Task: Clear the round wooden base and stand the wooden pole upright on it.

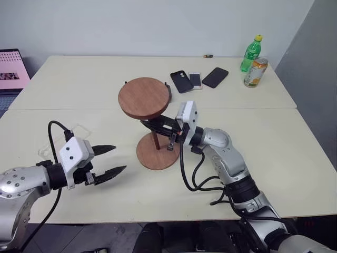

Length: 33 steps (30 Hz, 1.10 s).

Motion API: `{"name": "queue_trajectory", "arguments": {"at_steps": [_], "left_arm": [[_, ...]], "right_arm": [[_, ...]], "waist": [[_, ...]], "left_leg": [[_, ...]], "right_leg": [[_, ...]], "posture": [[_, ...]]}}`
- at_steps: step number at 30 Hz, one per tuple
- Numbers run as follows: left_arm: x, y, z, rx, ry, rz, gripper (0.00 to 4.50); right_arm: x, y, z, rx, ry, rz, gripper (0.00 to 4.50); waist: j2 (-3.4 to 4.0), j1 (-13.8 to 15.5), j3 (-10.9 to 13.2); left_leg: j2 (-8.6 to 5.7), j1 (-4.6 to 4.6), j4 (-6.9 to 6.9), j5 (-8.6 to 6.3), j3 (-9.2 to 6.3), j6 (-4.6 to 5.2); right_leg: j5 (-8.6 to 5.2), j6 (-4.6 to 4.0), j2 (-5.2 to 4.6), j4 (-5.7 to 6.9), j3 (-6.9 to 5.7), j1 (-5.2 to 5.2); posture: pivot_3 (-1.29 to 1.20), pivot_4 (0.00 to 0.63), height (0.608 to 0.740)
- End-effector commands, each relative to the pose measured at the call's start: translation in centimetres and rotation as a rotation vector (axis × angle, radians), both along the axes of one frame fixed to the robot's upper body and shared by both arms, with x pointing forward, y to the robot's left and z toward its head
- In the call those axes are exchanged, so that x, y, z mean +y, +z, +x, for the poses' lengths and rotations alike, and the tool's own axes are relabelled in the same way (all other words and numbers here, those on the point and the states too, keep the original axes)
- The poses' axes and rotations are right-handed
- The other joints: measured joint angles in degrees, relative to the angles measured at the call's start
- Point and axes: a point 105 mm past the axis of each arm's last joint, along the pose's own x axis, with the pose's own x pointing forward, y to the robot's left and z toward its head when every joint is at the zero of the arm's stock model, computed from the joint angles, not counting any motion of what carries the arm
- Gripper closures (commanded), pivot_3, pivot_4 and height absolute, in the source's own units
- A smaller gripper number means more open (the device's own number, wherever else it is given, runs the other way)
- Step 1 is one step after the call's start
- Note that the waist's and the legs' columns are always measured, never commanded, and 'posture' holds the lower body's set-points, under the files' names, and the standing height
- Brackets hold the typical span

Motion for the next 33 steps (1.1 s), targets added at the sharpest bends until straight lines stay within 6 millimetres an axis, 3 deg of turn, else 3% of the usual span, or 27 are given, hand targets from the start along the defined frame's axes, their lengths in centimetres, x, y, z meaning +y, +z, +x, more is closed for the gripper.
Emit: {"name": "queue_trajectory", "arguments": {"at_steps": [1,11,16,24,33], "left_arm": [[-0.3,0.6,0.1,-0.028,-0.019,0.007,0.88],[-0.5,0.6,0.1,-0.031,-0.023,0.004,0.88],[-0.5,0.6,0.2,-0.034,-0.025,0.003,0.88],[-0.5,0.7,0.3,-0.039,-0.021,0.001,0.88],[-0.5,0.7,0.3,-0.037,-0.018,-0.003,0.88]], "right_arm": [[0.3,-1.5,0.2,0.049,-0.007,-0.074,4.27],[0.5,-3.1,1.3,0.075,-0.066,-0.149,4.27],[0.7,-4.1,2.0,0.096,-0.101,-0.187,4.27],[-0.7,-6.0,4.0,0.190,-0.206,-0.229,4.27],[-2.0,-6.3,3.9,0.213,-0.216,-0.242,4.27]], "waist": [[0.00,0.00,-0.01],[-0.04,-0.01,-0.21],[-0.01,-0.02,-0.22],[0.12,0.11,-0.46],[0.33,0.44,-0.83]], "left_leg": [[0.00,0.01,0.00,0.00,0.00,0.00],[0.00,0.10,0.00,0.00,0.01,0.00],[0.01,0.66,-0.09,-0.01,0.03,0.01],[-0.01,1.46,-0.19,-0.02,0.03,0.02],[-0.02,1.53,-0.21,-0.03,0.02,0.03]], "right_leg": [[0.00,0.00,0.00,0.00,0.00,0.01],[0.00,0.00,0.00,0.03,0.02,0.07],[-0.02,-0.01,0.01,-0.03,0.03,0.57],[-0.05,-0.03,0.00,-0.11,0.06,1.34],[-0.06,-0.04,0.00,-0.15,0.06,1.43]], "posture": [[0.00,0.150,0.740],[0.00,0.150,0.740],[0.00,0.150,0.740],[0.00,0.150,0.740],[0.00,0.150,0.740]]}}
